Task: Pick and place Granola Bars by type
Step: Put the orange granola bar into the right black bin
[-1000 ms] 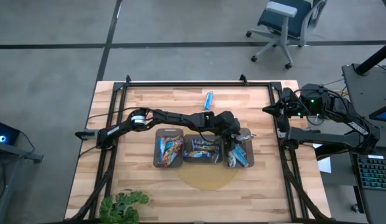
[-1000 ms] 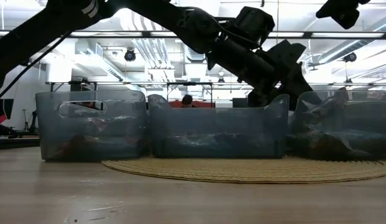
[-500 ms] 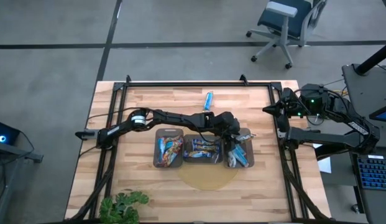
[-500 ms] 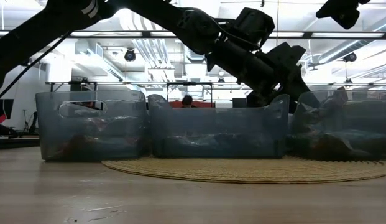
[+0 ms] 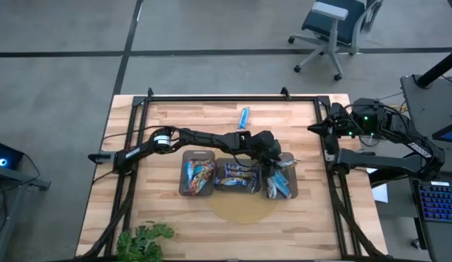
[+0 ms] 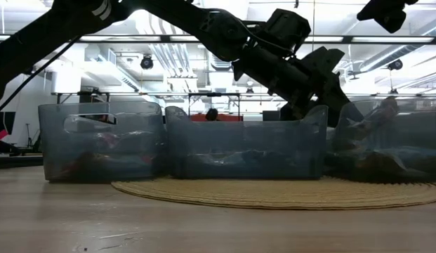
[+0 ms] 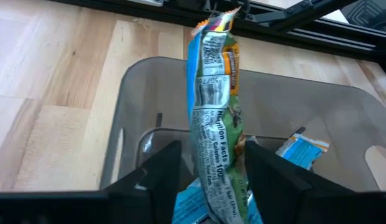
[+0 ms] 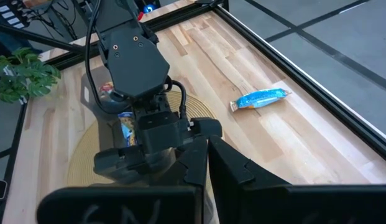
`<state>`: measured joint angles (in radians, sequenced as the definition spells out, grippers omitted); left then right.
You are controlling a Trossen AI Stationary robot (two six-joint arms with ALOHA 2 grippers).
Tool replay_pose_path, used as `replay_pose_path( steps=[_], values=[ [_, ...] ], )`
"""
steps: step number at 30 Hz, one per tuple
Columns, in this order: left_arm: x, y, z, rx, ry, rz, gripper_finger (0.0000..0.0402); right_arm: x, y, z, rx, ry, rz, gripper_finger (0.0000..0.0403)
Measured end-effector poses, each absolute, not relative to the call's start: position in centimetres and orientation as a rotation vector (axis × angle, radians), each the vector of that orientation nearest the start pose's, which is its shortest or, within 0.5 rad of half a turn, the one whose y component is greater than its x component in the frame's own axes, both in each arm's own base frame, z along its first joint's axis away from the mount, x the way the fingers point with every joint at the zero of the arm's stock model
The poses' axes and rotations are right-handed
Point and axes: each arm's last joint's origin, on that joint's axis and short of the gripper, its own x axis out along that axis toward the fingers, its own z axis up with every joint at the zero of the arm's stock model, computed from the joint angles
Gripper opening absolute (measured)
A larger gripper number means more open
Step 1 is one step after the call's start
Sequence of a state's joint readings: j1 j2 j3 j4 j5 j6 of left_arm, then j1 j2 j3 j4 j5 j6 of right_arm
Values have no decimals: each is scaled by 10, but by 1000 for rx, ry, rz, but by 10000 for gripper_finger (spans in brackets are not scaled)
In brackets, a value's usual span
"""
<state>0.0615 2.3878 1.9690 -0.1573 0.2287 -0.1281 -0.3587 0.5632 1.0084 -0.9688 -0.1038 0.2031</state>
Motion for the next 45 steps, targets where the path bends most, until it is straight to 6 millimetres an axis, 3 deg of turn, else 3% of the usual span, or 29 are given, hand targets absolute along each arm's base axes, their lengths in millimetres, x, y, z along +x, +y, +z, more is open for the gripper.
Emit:
replay_pose_path(
  steps=[13,20,39,42,45],
  values=[
    [540,26,186,-183,585,-154,11,72,-24,356,317,485,-301,8],
    [542,28,194,-165,569,-158,0,72,-24,356,317,485,-300,8],
    [541,34,276,-72,554,-170,0,71,-23,354,323,511,-306,8],
    [534,30,296,-67,538,-176,0,68,-24,347,344,583,-367,8],
    [515,26,332,-52,470,-171,0,66,-24,342,372,650,-409,8]
  ],
)
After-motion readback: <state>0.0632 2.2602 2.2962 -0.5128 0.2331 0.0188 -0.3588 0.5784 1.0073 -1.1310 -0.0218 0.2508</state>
